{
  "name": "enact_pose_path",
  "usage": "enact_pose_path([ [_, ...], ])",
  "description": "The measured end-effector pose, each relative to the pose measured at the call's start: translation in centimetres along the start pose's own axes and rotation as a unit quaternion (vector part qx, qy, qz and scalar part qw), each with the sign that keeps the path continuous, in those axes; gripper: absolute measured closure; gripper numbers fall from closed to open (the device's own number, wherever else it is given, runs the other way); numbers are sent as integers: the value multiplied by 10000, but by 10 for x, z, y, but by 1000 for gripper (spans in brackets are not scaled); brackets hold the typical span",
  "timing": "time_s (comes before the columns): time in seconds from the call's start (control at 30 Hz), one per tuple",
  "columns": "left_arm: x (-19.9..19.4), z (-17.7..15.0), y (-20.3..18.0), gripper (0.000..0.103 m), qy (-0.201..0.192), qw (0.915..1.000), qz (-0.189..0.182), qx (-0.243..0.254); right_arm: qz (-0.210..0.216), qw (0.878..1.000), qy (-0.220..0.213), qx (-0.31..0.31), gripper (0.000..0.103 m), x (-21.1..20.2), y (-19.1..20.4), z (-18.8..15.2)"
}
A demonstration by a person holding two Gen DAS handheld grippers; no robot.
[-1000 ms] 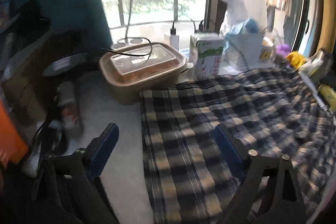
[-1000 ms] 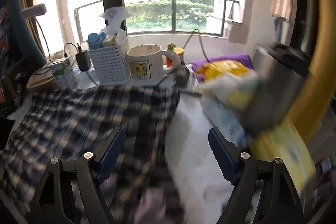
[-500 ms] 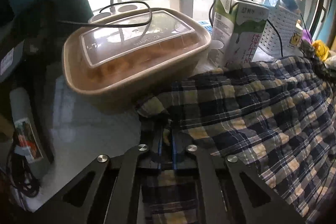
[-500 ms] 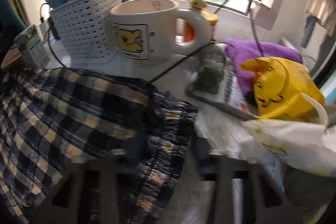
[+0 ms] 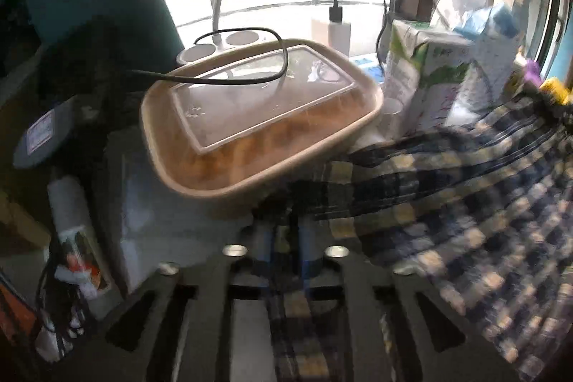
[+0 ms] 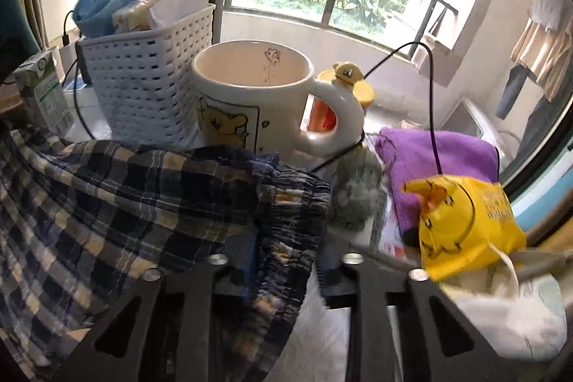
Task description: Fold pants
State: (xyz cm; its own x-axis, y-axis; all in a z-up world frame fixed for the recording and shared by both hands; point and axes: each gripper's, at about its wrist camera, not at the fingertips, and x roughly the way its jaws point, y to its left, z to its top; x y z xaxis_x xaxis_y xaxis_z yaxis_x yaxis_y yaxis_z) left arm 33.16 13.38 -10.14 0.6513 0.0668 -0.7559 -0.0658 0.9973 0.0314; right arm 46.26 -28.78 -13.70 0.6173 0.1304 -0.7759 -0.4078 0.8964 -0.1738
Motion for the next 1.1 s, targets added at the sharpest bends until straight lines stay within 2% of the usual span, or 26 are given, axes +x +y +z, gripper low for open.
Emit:
enact_pose_path([
  [0.07, -20, -6, 1, 46, -145, 9999, 12, 2, 84, 9996, -254, 91, 31, -30, -2, -9],
  [0.13, -49, -18, 3, 45, -274, 9996, -71, -58, 121, 9988, -463, 143, 30, -61, 3, -26],
  [0.2, -77, -37, 6, 45, -286, 9990, -306, -178, 167, 9980, -578, 176, 30, -92, 0, -44],
  [0.37, -113, -90, -2, 45, -199, 9958, -842, -306, 324, 9971, -643, 231, 30, -134, -14, -91],
  [0.5, -126, -135, -22, 45, 98, 9924, -1186, -307, 479, 9971, -580, 151, 31, -160, -10, -133],
  [0.63, -118, -159, -32, 45, 449, 9908, -1215, -404, 723, 9960, -494, -156, 31, -177, -2, -159],
  [0.73, -118, -169, -38, 42, 494, 9896, -1255, -496, 933, 9933, -532, -437, 31, -184, 13, -168],
  [0.77, -119, -170, -40, 41, 434, 9899, -1250, -508, 987, 9927, -500, -483, 34, -182, 19, -171],
  [0.83, -118, -170, -44, 41, 330, 9906, -1251, -452, 970, 9926, -230, -699, 62, -167, 33, -179],
  [0.87, -116, -171, -46, 48, 299, 9911, -1239, -390, 865, 9929, -103, -809, 86, -158, 38, -182],
  [0.9, -114, -170, -48, 79, 237, 9932, -1100, -313, 740, 9932, 37, -902, 96, -149, 43, -186],
  [0.93, -112, -168, -48, 93, 262, 9942, -999, -291, 733, 9932, 67, -897, 96, -146, 45, -188],
  [1.03, -111, -162, -37, 96, 274, 9931, -1059, -430, 710, 9959, -159, -539, 97, -155, 35, -184],
  [1.1, -109, -155, -34, 97, 190, 9947, -935, -384, 575, 9974, -344, -267, 98, -165, 21, -178],
])
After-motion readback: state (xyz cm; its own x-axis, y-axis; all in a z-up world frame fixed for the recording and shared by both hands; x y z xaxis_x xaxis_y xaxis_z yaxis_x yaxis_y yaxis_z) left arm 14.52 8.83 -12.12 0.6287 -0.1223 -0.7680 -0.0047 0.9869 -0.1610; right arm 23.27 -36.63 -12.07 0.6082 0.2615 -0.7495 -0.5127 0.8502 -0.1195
